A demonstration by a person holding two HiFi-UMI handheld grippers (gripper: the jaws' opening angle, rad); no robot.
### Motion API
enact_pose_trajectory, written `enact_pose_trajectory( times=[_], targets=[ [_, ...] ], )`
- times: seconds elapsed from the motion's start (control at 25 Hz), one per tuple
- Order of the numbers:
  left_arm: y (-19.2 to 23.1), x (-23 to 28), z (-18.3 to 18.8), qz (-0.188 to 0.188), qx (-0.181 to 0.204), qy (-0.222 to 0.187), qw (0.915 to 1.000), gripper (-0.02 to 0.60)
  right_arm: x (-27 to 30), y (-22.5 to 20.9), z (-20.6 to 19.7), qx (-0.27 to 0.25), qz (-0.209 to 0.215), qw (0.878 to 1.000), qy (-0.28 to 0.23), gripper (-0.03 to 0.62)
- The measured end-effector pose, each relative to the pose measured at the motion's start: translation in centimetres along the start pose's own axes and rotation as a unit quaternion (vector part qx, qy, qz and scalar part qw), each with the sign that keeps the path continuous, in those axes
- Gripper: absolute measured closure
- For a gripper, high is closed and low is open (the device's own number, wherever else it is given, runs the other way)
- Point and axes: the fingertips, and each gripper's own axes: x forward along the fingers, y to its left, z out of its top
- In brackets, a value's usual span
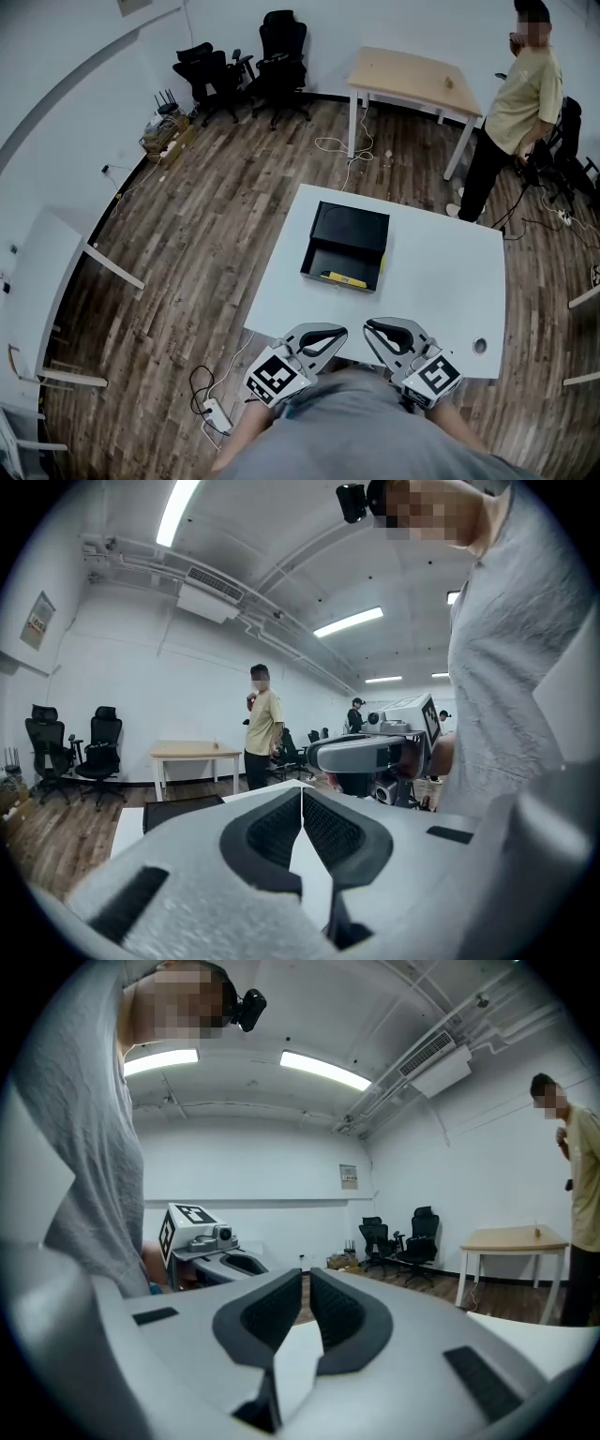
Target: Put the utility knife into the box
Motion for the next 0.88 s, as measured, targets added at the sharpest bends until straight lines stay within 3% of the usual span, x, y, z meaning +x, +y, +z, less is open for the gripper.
enact_pose_trajectory(
  times=[0.88],
  targets=[
    [0.0, -1.0, 0.2, 0.008, -0.009, -0.006, 0.9999, 0.563, 0.9, 0.6, -0.6, 0.014, 0.000, 1.000, 0.026, 0.559]
  ],
)
